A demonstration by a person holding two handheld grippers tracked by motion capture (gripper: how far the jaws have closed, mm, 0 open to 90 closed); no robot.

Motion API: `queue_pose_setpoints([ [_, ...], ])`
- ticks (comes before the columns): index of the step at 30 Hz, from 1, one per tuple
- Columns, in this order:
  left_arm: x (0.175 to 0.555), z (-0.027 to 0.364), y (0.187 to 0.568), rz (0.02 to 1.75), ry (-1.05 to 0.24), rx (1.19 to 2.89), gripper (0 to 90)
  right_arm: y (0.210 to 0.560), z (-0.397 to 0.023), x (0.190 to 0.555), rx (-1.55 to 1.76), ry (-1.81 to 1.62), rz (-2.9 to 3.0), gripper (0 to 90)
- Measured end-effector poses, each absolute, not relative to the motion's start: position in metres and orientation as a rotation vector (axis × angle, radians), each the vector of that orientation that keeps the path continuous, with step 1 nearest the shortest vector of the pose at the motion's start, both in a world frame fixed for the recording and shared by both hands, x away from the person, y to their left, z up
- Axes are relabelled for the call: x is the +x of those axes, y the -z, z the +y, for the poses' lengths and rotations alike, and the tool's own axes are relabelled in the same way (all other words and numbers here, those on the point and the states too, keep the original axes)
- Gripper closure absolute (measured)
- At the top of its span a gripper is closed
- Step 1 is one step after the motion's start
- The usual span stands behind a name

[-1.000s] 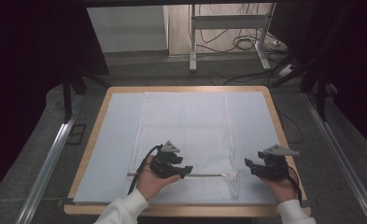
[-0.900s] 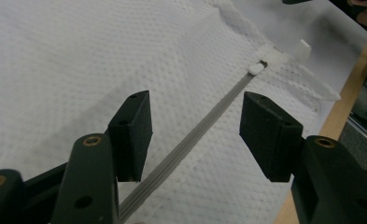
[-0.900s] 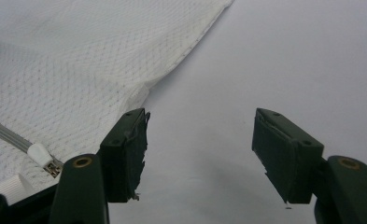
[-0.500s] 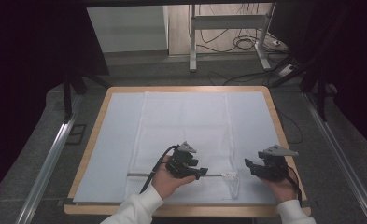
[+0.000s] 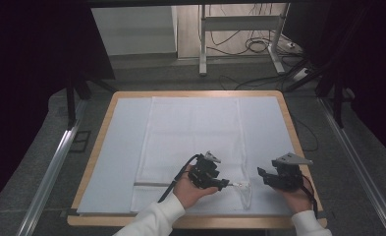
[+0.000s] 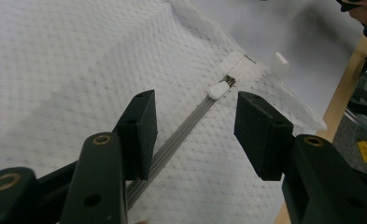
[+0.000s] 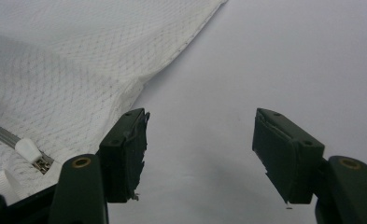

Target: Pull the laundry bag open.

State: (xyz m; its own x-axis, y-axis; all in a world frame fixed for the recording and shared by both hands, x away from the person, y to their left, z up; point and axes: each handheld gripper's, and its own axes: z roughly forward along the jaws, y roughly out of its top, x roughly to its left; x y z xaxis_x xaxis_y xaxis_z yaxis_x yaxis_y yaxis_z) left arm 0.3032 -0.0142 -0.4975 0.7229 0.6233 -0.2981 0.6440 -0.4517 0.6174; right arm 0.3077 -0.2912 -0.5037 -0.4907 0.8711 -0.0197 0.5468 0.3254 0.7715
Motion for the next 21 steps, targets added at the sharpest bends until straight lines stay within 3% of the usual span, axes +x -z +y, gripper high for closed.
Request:
queue_pose_setpoints([
  [21,0.308,-0.039,0.506,0.956,0.091,2.204,54.7,0.503,-0.292,0.308,1.246,-0.992,2.149,34.3],
])
